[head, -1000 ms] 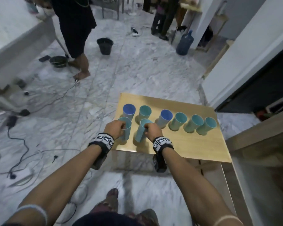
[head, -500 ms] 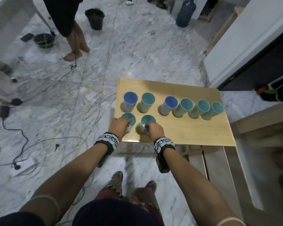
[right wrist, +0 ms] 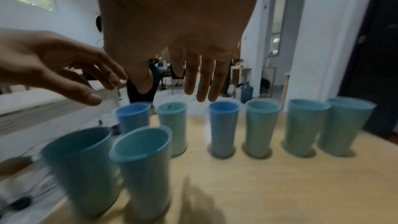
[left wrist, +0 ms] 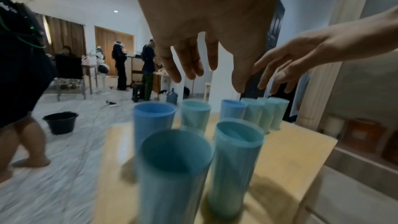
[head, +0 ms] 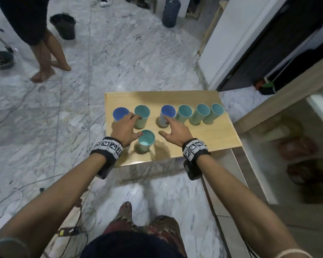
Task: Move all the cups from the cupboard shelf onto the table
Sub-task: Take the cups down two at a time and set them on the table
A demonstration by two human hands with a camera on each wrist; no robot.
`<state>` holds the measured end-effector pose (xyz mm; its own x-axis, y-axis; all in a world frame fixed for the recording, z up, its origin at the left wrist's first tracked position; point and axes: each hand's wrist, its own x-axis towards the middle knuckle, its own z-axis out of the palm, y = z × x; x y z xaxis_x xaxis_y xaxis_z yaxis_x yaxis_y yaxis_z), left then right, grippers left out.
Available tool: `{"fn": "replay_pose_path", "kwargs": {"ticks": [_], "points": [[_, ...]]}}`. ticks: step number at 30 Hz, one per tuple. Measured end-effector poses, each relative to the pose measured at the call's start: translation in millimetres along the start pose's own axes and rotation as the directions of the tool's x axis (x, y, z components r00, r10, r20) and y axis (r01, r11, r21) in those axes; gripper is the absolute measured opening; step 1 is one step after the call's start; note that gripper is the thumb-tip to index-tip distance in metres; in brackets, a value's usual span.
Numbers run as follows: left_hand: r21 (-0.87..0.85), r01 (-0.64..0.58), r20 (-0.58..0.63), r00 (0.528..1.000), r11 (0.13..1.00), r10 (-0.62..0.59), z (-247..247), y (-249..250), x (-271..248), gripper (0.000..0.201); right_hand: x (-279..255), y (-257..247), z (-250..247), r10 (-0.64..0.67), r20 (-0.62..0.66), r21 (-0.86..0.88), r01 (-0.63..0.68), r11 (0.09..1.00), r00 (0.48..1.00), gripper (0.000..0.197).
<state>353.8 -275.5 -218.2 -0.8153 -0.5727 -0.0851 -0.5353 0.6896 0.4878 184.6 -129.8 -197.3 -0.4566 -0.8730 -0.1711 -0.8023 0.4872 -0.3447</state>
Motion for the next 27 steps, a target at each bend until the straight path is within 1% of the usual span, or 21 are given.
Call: {"fn": "replay_pose_path", "kwargs": {"ticks": [2,4,6,9,10,12,15,17,19,20,22,25,27], "points": [[-0.028,-0.087,0.009,0.996,0.996,0.087,-12,39,21,0.062,-8,20,-43,0.052,-0.055,-0.002,-0.053,0.999,0.997,0.079],[-0.036,-0.197,0.009,0.980,0.980,0.197,-24,87,46,0.062,-22,48,-92,0.111,-0.145,-0.014,-0.115,0.993,0.983,0.083],[-0.057,-0.314,0.007,0.949,0.948,0.315,-40,143,70,0.064,-46,79,-146,0.173,-0.253,-0.033,-0.187,0.982,0.952,0.088],[-0.026,-0.471,-0.069,0.881,0.881,0.469,-70,236,103,0.068,-96,127,-235,0.225,-0.419,-0.054,-0.272,0.961,0.880,0.092],[-0.019,-0.523,-0.095,0.849,0.852,0.519,-82,271,113,0.068,-116,141,-268,0.236,-0.480,-0.069,-0.304,0.950,0.845,0.092],[-0.004,-0.630,-0.136,0.770,0.777,0.623,-108,346,125,0.067,-160,163,-330,0.259,-0.597,-0.084,-0.380,0.921,0.759,0.090],[0.011,-0.760,-0.208,0.634,0.649,0.745,-143,461,127,0.068,-231,184,-417,0.242,-0.734,-0.119,-0.471,0.874,0.635,0.089],[0.016,-0.826,-0.259,0.541,0.564,0.800,-169,533,120,0.068,-274,192,-469,0.211,-0.802,-0.142,-0.521,0.842,0.559,0.088],[0.020,-0.877,-0.326,0.448,0.480,0.833,-195,594,112,0.067,-312,198,-513,0.194,-0.849,-0.152,-0.578,0.802,0.492,0.086],[0.022,-0.893,-0.352,0.413,0.449,0.840,-208,620,109,0.067,-328,200,-532,0.189,-0.865,-0.153,-0.603,0.783,0.465,0.086],[0.024,-0.914,-0.387,0.365,0.405,0.847,-233,665,107,0.067,-353,203,-567,0.185,-0.886,-0.151,-0.641,0.753,0.425,0.086],[0.007,-0.936,-0.424,0.315,0.351,0.849,-260,721,105,0.066,-379,204,-618,0.215,-0.898,-0.139,-0.709,0.692,0.385,0.087],[0.031,-0.947,-0.438,0.275,0.320,0.856,-272,757,106,0.064,-394,208,-652,0.241,-0.910,-0.099,-0.741,0.664,0.337,0.089]]}}
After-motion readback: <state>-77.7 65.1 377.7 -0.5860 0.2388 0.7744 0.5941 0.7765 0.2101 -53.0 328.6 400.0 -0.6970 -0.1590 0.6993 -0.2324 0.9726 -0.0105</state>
